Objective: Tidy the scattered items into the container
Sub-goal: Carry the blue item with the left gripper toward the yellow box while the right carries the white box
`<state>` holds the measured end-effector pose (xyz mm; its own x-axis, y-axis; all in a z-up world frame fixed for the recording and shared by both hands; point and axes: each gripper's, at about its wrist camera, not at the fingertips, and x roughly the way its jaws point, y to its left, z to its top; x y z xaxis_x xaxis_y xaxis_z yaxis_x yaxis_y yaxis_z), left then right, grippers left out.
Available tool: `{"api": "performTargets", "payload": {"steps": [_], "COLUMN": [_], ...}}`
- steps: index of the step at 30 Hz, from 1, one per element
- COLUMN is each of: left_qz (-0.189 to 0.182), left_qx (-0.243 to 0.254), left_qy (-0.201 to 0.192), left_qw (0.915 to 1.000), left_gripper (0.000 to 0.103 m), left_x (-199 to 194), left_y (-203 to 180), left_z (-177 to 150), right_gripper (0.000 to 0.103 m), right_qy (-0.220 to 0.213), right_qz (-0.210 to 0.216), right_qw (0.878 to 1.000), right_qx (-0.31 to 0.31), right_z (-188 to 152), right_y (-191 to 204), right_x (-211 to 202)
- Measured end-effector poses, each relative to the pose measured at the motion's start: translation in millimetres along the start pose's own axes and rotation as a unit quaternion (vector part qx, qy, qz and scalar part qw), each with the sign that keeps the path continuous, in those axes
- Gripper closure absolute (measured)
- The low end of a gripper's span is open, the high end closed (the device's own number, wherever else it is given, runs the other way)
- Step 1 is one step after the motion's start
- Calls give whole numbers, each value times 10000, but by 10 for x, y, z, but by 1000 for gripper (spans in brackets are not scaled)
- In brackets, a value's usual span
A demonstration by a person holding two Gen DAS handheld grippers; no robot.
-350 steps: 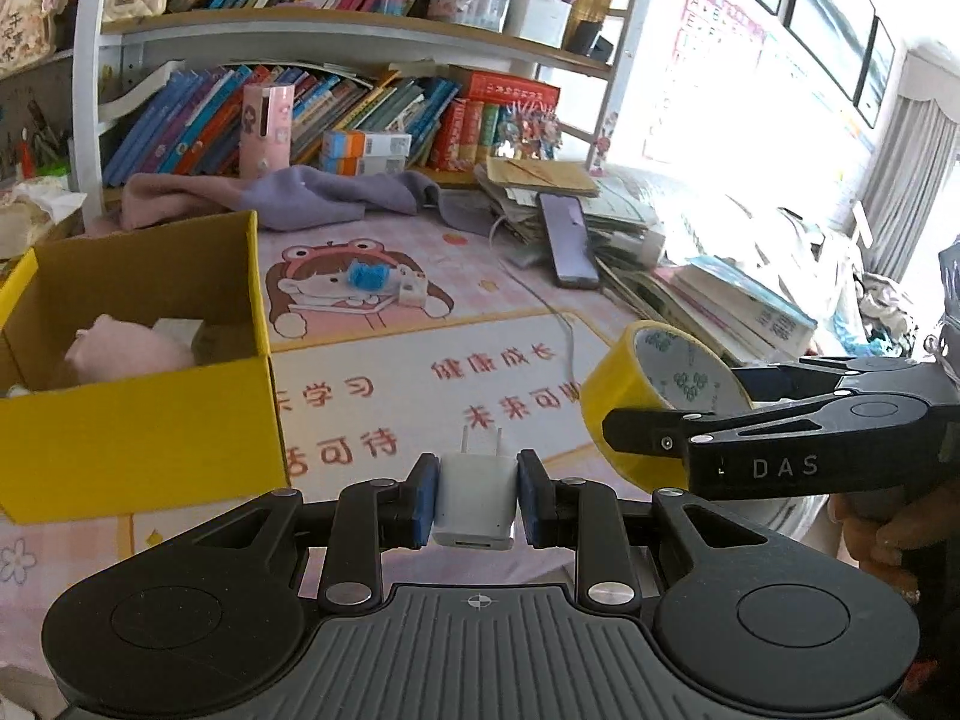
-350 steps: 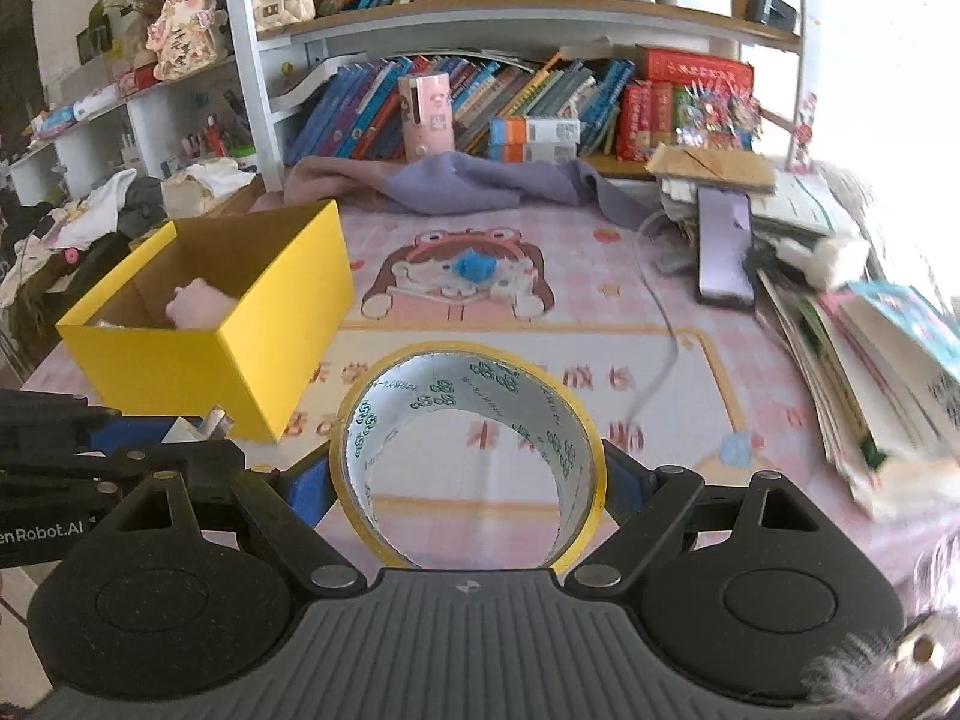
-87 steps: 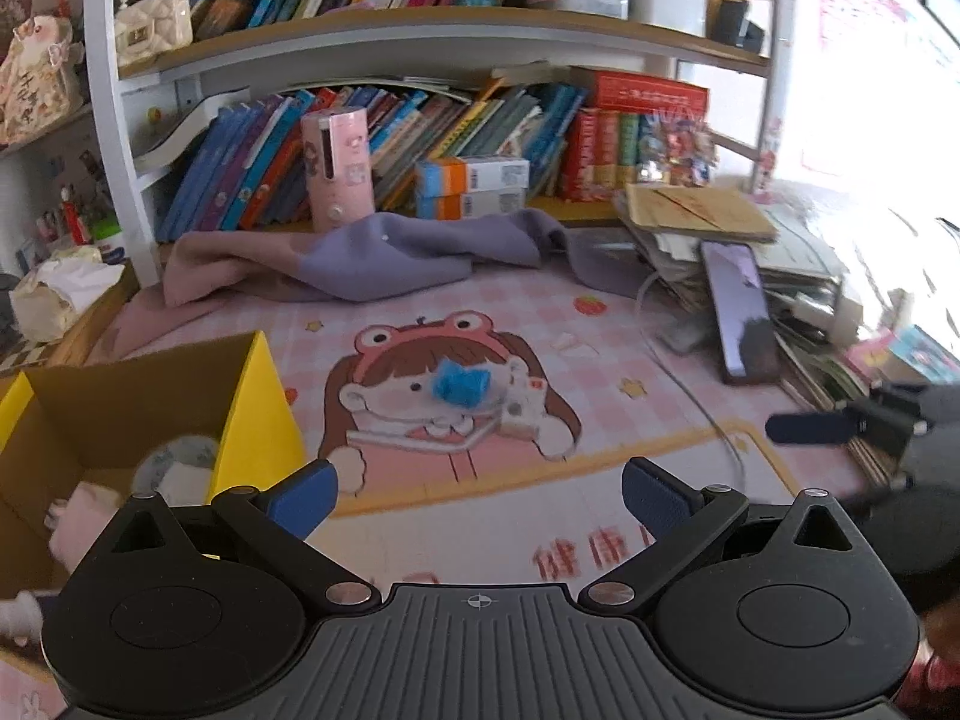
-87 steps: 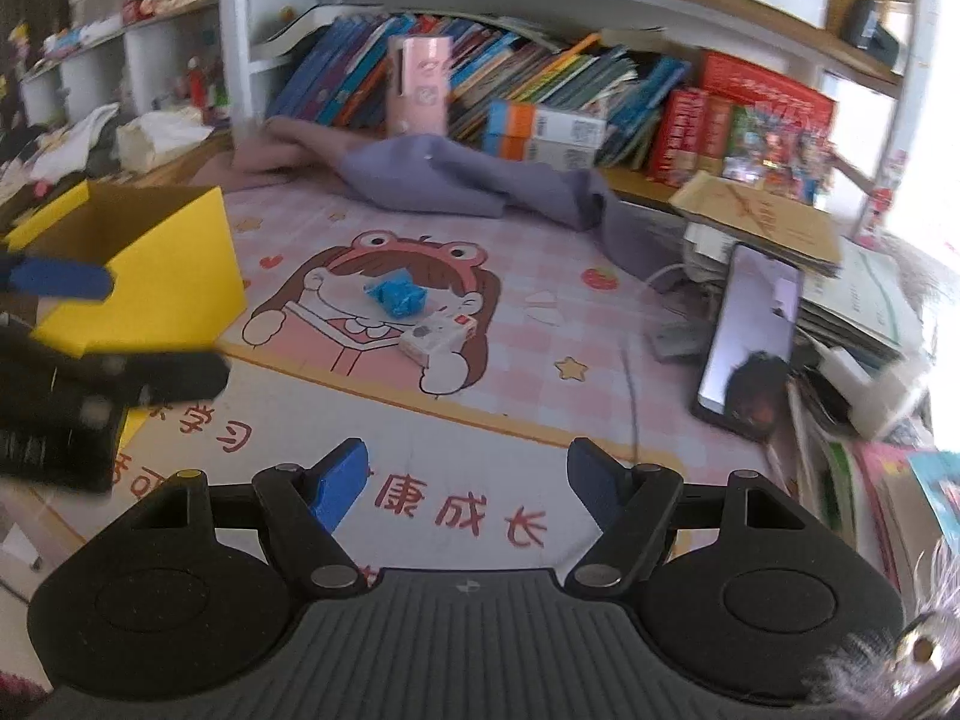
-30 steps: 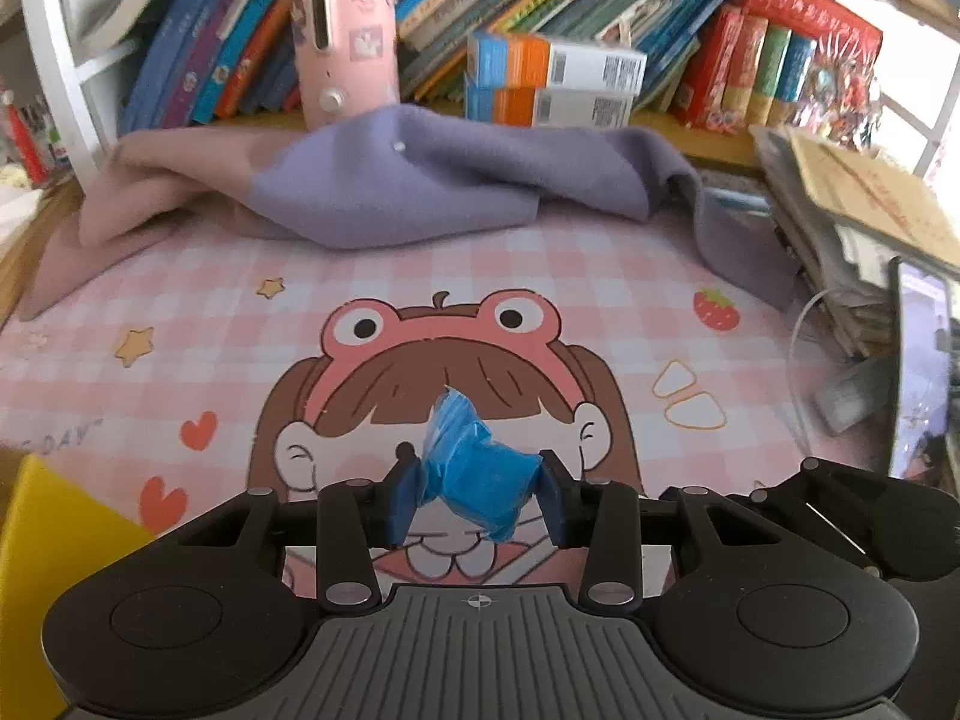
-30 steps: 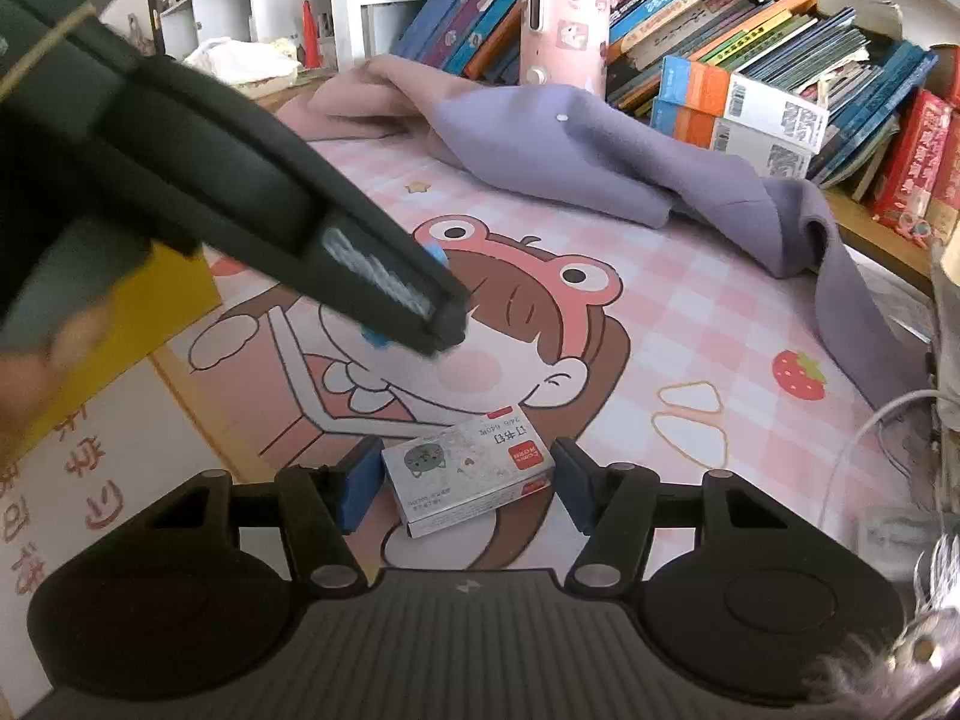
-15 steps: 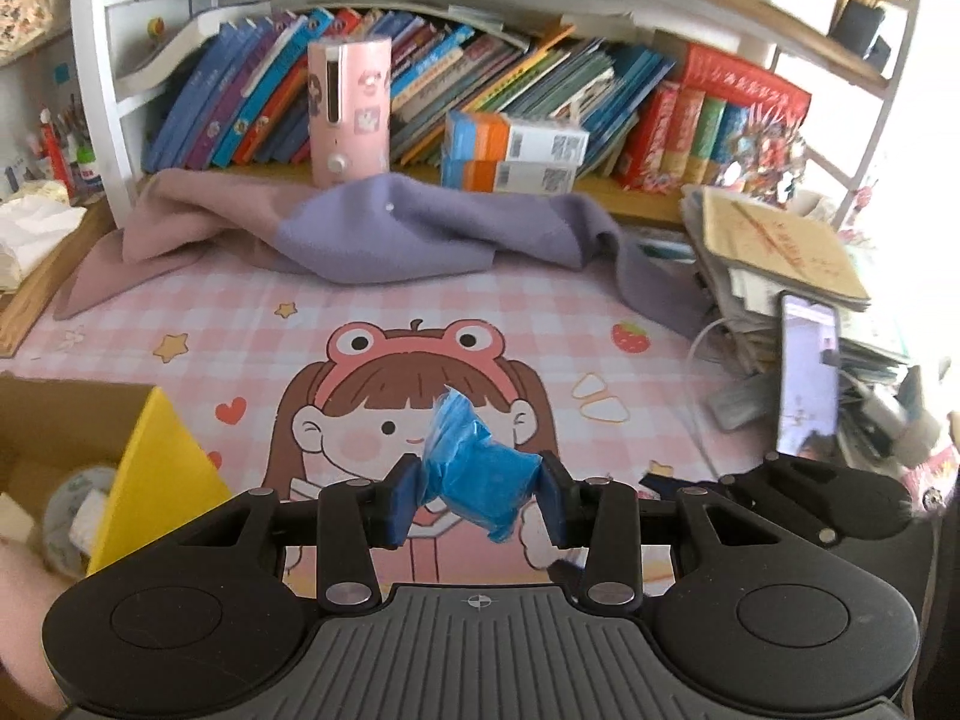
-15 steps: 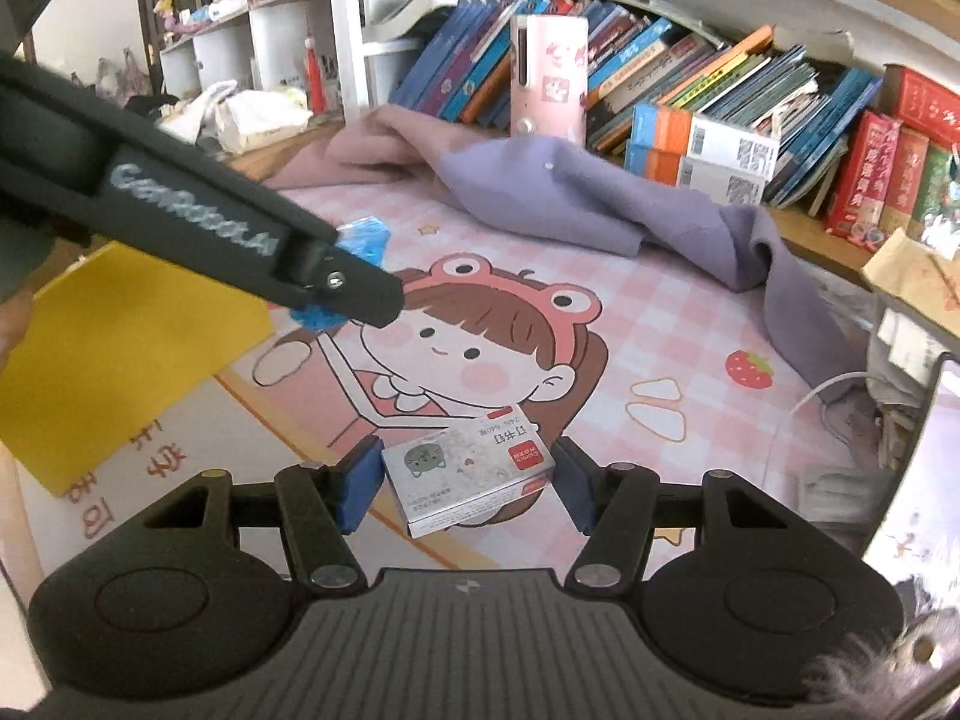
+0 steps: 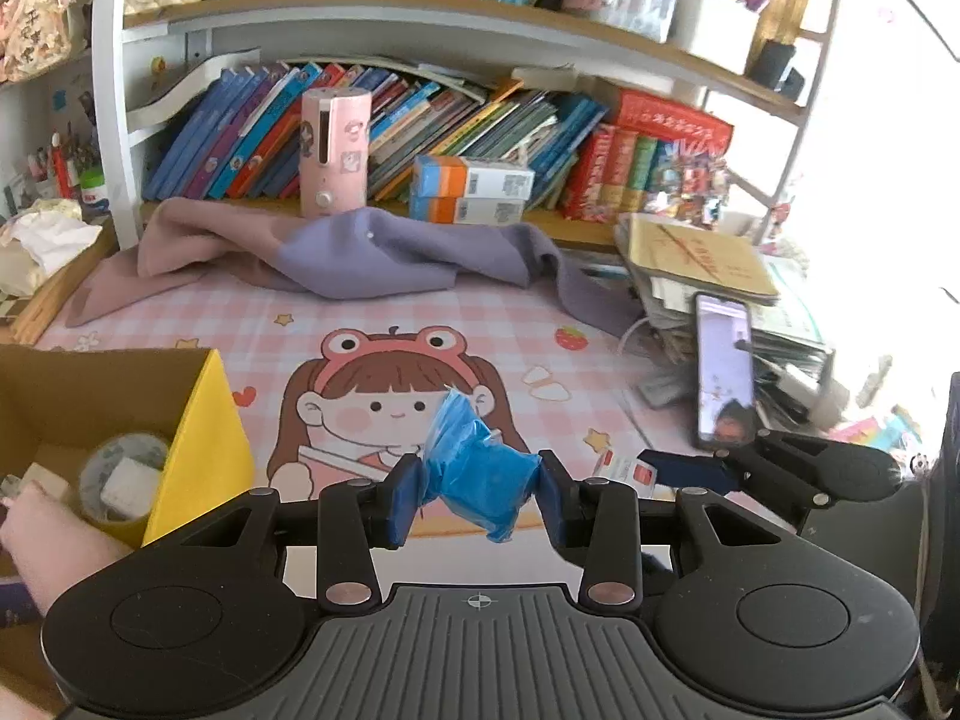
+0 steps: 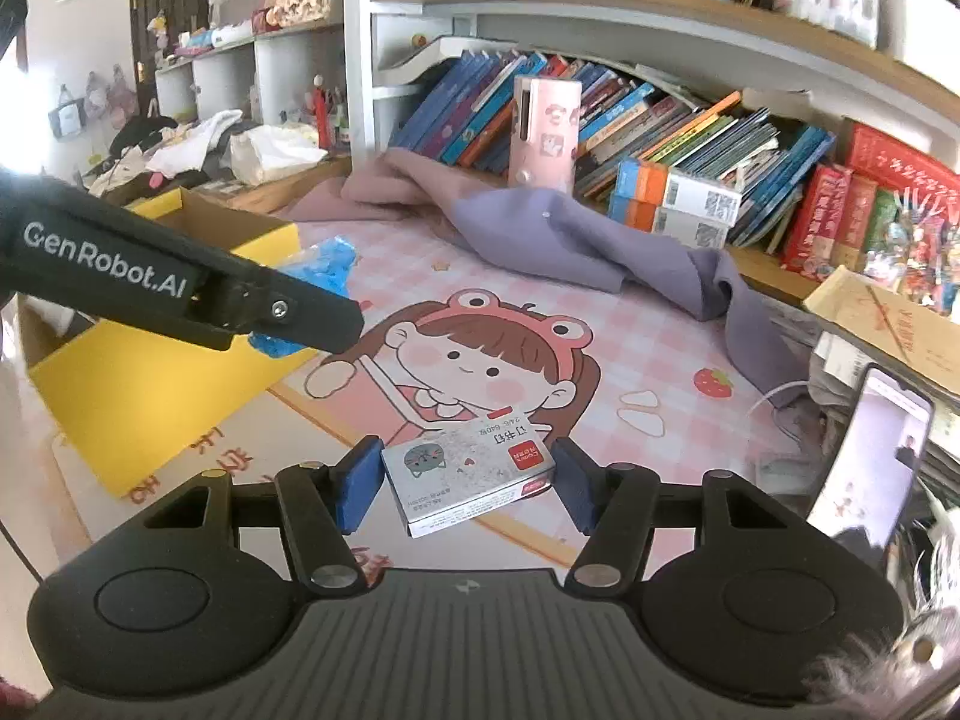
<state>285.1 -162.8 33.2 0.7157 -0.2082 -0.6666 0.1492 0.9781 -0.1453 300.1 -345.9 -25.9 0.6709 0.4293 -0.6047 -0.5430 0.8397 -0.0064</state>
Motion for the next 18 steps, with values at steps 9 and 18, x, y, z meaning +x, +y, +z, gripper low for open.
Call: {"api": "performTargets", "payload": {"steps": [9, 18], "left_qz": [-287, -481], "left_qx": [173, 163], "left_qy": [-241, -416], "left_qw": [9991, 9978], "left_gripper": [64, 64], "left_x": [-518, -1031], "left_y": [87, 329], "left_z": [-336, -765], "right_gripper": [44, 44], "right_qy": [-87, -91], "right_qz": [-493, -909], "right_qw": [9983, 9952], "right_qx": [284, 352], "right_z": [-109, -265], "right_y": [339, 860], "right_x": [-485, -875]}}
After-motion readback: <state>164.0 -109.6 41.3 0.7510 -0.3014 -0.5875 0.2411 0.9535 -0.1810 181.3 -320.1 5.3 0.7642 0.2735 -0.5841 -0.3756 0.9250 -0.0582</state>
